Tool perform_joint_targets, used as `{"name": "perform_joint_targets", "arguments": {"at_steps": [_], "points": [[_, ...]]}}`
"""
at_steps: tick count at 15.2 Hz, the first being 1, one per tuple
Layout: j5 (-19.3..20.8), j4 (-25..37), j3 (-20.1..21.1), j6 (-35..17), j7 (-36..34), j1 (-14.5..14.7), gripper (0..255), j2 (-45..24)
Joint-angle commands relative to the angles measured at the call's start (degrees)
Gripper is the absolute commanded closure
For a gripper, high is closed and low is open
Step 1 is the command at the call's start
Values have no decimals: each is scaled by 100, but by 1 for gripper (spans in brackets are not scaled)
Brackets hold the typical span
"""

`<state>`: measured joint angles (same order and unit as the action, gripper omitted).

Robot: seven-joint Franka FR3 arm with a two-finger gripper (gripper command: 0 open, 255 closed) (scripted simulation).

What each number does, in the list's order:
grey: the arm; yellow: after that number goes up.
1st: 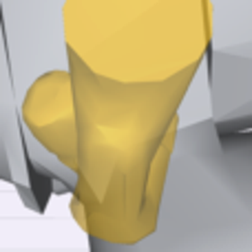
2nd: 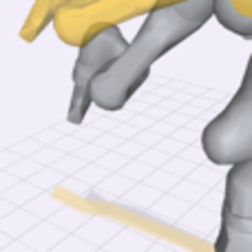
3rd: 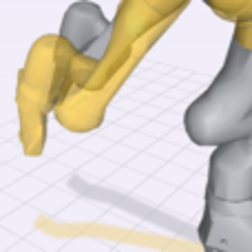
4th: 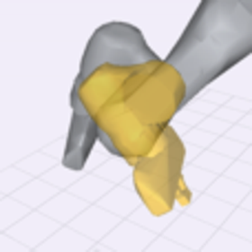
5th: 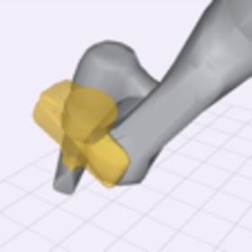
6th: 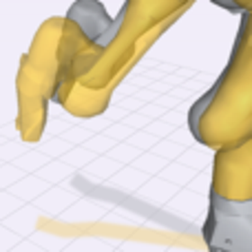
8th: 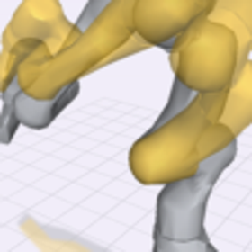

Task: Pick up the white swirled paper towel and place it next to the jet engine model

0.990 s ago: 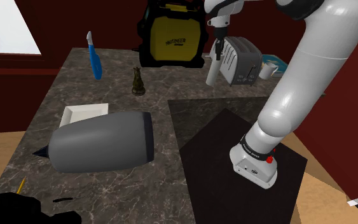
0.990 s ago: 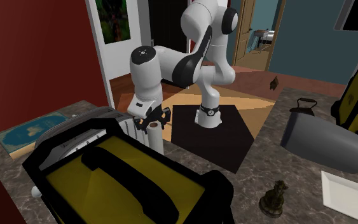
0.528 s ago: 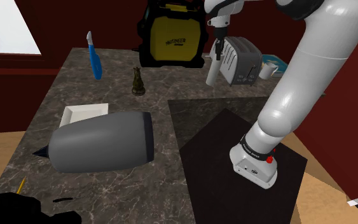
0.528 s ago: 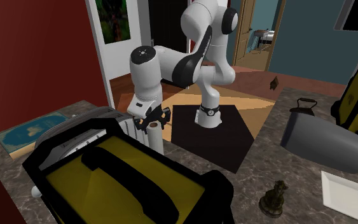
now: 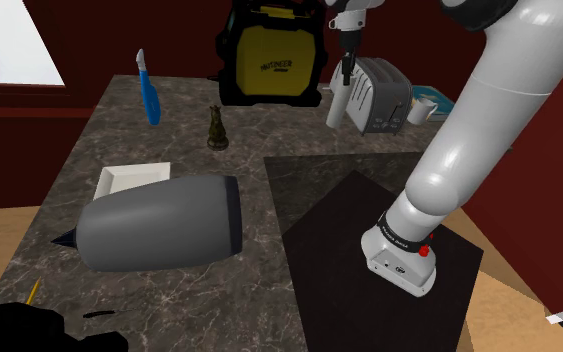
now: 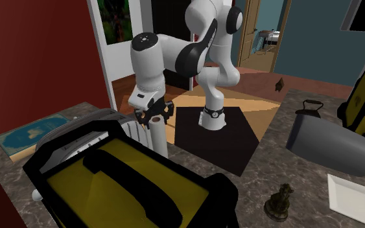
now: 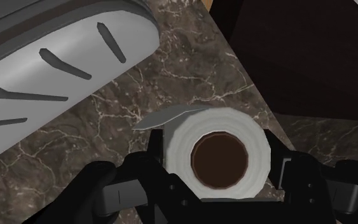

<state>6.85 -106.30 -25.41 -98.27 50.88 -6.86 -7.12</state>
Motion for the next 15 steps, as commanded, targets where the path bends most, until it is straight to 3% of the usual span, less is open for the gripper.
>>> {"name": "perform_joint_targets", "arguments": {"at_steps": [1,15], "points": [[12,112,-1,146,9,5,255,36],[49,1071,-4,1192,124,17,255,138]]}}
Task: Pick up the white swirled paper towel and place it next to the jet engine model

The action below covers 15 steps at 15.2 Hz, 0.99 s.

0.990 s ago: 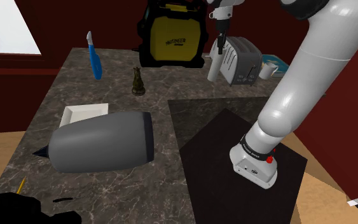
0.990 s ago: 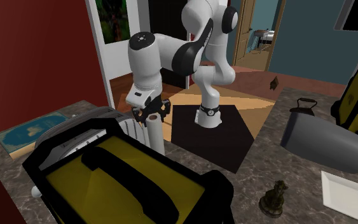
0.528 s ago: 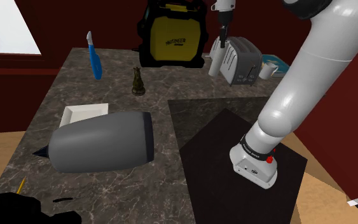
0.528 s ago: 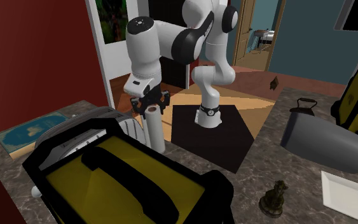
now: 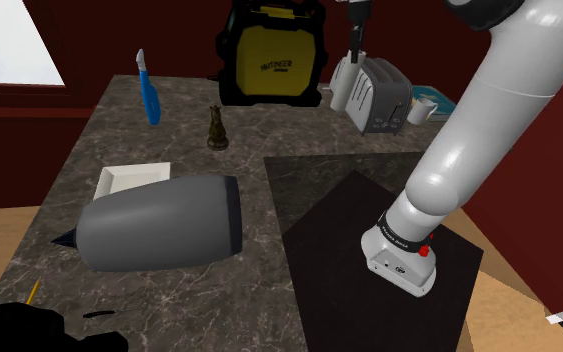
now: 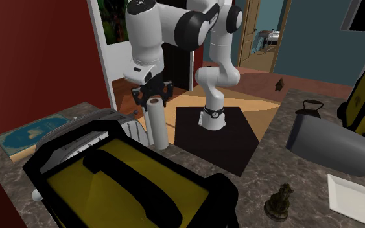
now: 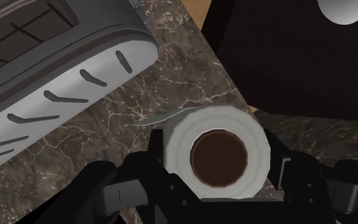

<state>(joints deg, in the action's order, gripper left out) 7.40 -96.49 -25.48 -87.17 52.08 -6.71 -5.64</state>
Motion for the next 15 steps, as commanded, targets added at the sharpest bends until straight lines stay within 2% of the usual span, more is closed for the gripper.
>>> {"name": "perform_joint_targets", "arguments": {"at_steps": [1,15], "points": [[-5,170,2,159,16,2,255,-13],[-58,1513,-30,1283,240,-51,255,-232]]}}
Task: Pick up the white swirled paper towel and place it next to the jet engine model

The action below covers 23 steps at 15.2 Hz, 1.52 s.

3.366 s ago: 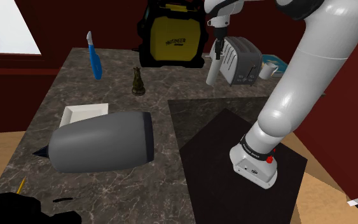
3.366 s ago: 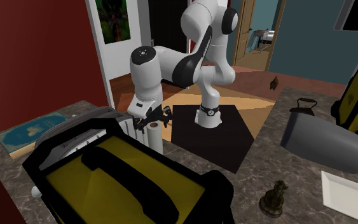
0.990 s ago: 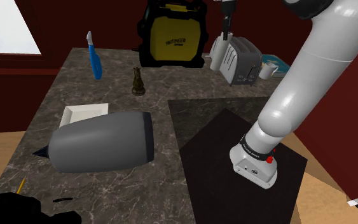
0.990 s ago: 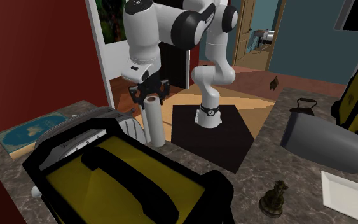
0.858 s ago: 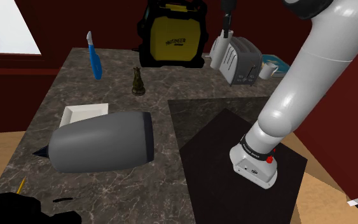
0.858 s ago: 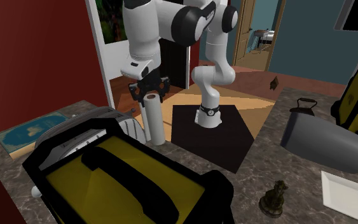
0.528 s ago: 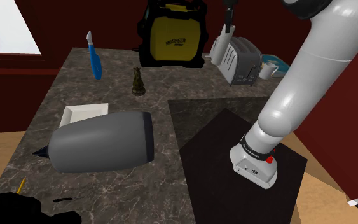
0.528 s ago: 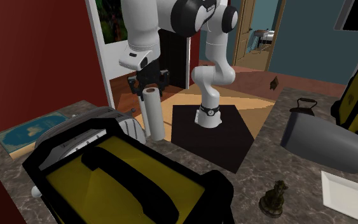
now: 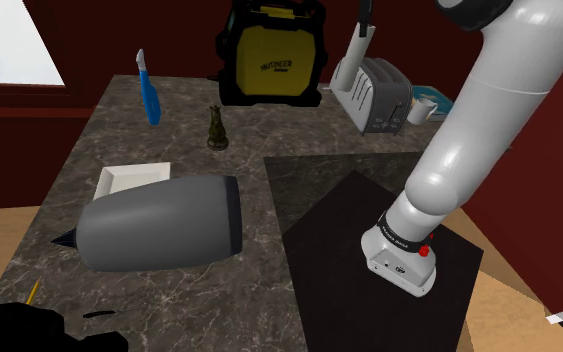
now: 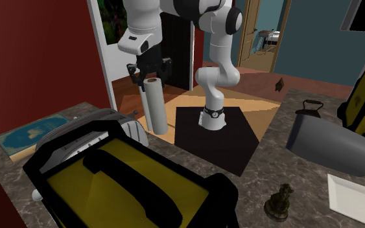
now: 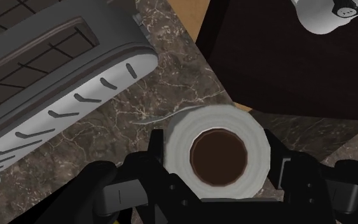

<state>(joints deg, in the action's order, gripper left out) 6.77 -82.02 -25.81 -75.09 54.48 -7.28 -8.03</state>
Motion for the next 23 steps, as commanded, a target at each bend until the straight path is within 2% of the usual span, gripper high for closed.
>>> {"name": "perform_joint_targets", "arguments": {"at_steps": [1,9,16,19,23], "points": [[-4,181,-1,161,22,-3,255,-22],[-98,1241,-47,895,228,-110,255,-358],[-252,2454,-103,1640,468,-309,255,-839],[-19,1472,58,1436,-71,170,255,-73],[140,540,355,1338,-794,617,255,733]]}}
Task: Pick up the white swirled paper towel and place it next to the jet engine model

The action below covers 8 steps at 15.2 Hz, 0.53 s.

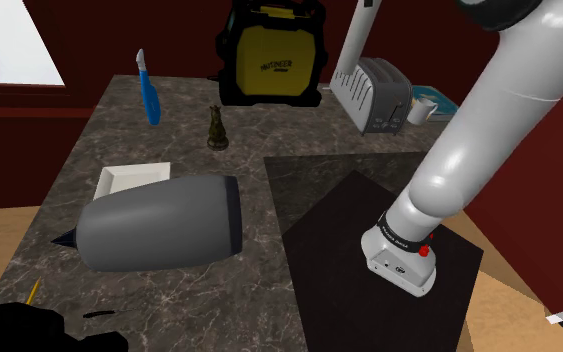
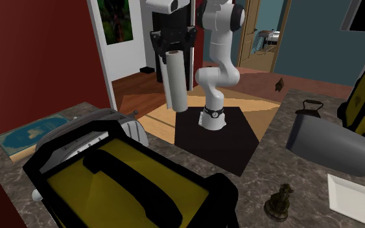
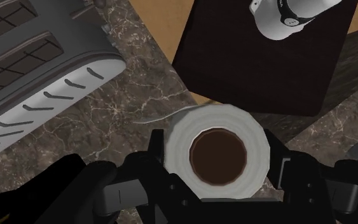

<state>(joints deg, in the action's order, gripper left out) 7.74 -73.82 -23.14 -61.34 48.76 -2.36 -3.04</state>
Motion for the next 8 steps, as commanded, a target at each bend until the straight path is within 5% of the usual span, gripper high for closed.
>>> {"name": "perform_joint_targets", "arguments": {"at_steps": [1,8], "points": [[58,-471,172,-45,-401,214,255,407],[-52,-1493,815,-20,-1616,683,255,1368]]}}
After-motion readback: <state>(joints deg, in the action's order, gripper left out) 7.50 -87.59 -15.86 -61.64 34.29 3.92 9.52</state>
